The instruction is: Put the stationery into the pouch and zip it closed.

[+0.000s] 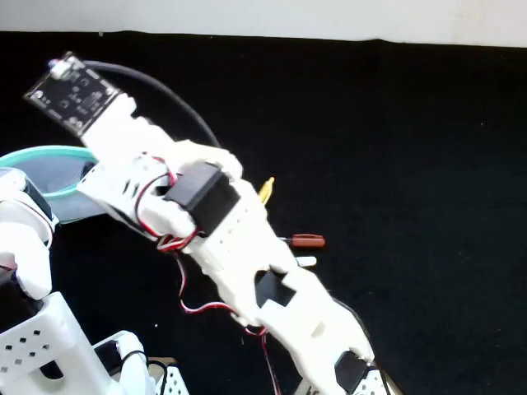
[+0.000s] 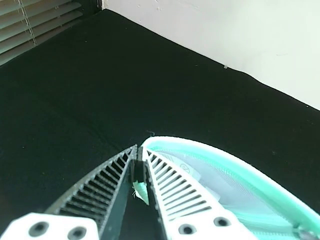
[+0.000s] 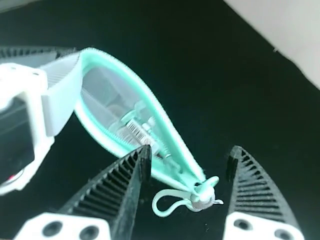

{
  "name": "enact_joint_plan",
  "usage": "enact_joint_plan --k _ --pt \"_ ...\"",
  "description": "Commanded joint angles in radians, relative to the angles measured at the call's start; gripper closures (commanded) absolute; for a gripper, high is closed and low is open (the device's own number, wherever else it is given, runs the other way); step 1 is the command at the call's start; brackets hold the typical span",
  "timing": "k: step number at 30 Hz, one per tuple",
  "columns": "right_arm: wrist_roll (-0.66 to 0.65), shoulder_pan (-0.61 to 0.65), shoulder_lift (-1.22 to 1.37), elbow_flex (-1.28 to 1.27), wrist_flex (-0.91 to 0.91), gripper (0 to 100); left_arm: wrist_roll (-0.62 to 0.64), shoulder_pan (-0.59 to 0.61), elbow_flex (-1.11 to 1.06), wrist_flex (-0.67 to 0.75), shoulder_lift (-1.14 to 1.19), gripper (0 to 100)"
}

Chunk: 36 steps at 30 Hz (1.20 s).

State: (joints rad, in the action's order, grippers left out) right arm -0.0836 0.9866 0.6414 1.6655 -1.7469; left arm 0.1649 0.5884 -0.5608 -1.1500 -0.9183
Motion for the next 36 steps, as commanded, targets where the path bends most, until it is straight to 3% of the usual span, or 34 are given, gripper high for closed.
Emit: enact_joint_plan --k 1,9,19,26,36 --pt "-0.008 -0.033 -0.087 0.096 0.018 73.9 0.008 -0.008 -0.03 -0.002 0.03 99" --pt "-0.009 -0.174 -0.154 0.093 0.005 73.9 0.008 -0.008 -0.031 0.0 0.03 99" --pt "-0.124 -0.417 -0.156 0.087 -0.019 73.9 0.008 -0.008 -0.031 0.0 0.03 99" --pt "-0.152 -0.526 -0.159 -0.085 -0.019 73.9 0.008 -0.007 -0.03 0.0 0.033 99" --pt "0.242 -0.578 -0.156 -0.519 -0.012 73.9 0.008 -0.007 -0.03 -0.002 0.035 99"
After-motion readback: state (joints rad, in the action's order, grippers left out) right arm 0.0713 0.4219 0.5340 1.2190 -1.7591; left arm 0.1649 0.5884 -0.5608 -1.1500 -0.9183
